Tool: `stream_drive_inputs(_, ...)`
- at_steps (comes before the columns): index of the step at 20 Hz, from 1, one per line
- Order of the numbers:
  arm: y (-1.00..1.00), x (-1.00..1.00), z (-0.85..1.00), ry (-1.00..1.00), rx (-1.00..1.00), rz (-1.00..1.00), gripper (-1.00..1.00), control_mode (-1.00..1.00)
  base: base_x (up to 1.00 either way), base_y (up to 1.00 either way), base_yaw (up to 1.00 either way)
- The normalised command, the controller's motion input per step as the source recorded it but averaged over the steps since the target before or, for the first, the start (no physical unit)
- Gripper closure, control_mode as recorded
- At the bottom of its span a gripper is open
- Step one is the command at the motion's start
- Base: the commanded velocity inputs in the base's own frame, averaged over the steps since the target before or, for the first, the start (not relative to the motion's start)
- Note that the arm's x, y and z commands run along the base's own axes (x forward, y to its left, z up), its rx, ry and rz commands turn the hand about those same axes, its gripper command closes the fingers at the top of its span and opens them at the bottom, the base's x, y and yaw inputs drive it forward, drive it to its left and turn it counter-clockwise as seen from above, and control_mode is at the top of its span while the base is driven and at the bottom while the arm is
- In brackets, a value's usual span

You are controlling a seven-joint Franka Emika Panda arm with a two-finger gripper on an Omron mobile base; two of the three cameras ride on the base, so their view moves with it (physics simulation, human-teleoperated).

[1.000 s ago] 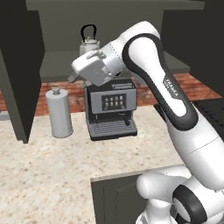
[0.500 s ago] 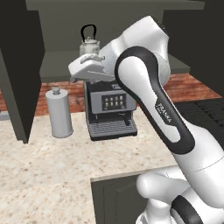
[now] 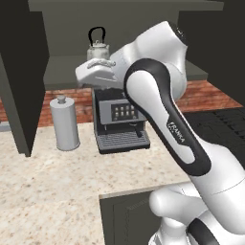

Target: Open the cabinet, pick the kettle from the cabinet, and place it in the sink.

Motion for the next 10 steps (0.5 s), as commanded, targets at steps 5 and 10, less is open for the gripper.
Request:
stream_drive_inputs(5, -0.14, 0.17, 0.09, -0.01, -0.04, -0.18, -1.0, -1.0, 0.0, 0.0, 0.0)
stream_drive_inputs(10, -0.14, 0.22, 0.06, 0.0, -0.08, -0.24, -1.0, -1.0, 0.0, 0.0, 0.0)
